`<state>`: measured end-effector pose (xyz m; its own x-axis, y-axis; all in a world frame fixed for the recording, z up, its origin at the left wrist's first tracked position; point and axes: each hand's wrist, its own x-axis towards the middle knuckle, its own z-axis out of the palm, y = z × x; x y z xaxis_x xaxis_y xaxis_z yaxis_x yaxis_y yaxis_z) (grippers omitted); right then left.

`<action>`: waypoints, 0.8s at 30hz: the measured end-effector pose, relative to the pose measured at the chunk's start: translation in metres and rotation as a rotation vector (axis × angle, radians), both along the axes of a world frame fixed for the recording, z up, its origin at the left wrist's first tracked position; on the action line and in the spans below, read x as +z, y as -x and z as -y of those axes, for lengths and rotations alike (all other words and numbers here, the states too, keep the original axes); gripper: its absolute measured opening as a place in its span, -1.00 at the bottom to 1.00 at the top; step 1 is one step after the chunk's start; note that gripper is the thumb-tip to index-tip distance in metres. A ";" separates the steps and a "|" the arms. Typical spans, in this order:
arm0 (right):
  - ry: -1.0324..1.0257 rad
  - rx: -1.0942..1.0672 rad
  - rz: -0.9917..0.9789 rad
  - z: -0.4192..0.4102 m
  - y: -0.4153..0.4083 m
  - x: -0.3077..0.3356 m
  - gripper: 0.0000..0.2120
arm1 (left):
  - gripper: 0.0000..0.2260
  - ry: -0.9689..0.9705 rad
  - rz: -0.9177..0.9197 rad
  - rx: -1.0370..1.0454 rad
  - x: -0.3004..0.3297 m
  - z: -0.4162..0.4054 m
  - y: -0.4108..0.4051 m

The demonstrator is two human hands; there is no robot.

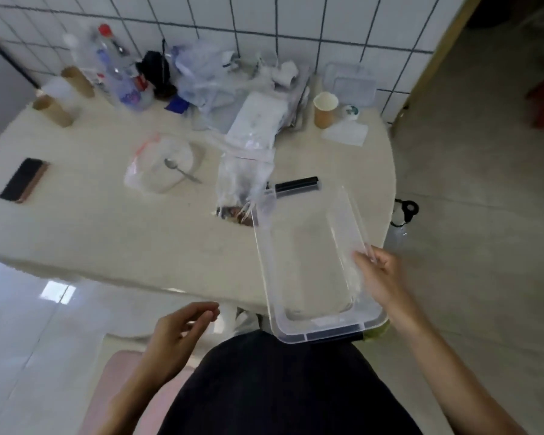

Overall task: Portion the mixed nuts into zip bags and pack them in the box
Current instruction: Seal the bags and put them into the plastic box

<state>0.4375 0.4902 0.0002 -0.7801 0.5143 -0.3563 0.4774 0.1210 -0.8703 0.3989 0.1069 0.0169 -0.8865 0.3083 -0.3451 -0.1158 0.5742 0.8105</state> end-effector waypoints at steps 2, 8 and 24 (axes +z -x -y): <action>-0.031 -0.130 0.028 -0.002 0.007 -0.008 -0.76 | -0.85 -0.008 0.014 -0.086 -0.006 0.000 0.039; -0.006 -0.451 0.115 -0.015 0.048 -0.014 -0.66 | -0.83 -0.047 0.028 -0.279 -0.023 -0.018 0.139; -0.059 -0.332 0.231 -0.037 0.149 -0.028 -0.81 | -0.83 -0.039 -0.091 -0.404 -0.025 -0.067 0.233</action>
